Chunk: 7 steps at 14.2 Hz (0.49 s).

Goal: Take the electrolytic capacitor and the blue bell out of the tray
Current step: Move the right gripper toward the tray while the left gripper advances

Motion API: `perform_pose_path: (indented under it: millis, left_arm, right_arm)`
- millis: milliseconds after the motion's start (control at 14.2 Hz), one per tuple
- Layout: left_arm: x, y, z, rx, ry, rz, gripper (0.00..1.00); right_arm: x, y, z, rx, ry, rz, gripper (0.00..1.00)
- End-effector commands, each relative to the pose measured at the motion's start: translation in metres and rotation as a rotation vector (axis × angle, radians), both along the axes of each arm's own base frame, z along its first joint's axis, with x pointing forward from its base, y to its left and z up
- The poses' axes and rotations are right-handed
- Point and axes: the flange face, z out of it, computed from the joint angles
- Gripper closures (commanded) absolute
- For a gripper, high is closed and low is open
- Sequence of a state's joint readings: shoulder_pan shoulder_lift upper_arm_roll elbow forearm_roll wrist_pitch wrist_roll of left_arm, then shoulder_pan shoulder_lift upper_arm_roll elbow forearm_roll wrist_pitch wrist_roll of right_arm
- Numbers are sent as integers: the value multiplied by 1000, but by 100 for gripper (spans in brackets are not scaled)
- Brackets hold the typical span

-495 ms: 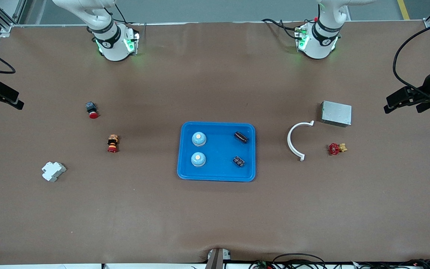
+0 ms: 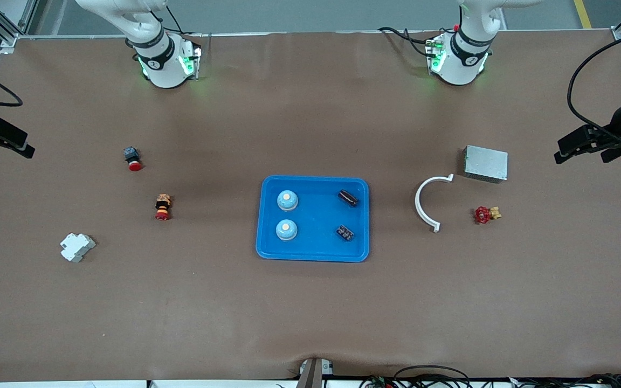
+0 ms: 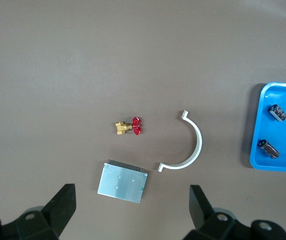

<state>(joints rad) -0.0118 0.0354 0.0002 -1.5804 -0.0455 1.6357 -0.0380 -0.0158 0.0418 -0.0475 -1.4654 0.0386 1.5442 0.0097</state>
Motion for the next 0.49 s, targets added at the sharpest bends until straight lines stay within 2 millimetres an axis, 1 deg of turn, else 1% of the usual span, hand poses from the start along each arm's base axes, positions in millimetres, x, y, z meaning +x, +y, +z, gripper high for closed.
perform_pose_path:
  millis: [0,141,212,283,353,424]
  left_arm:
    - [5,-7,-7,11,18,-23,0]
    - [8,-15,-14,9,31,-21,0]
    - [9,-18,-16,10,35,-24,0]
    - [10,-19,-20,10,41,-26,0]
    - [13,-21,-25,10,51,-29,0]
    - [13,-28,-28,10,55,-41,0]
  right_arm:
    - [-7,0,1,-4,-7,0,0]
    - [-8,1,2,-2,-6,-6,0]
    - [-9,4,-6,11,8,-8,0]
    - [-13,11,-9,17,-20,-23,0]
    - [-18,34,-20,19,-34,-35,0]
    - [-23,50,-34,20,-31,-61,0]
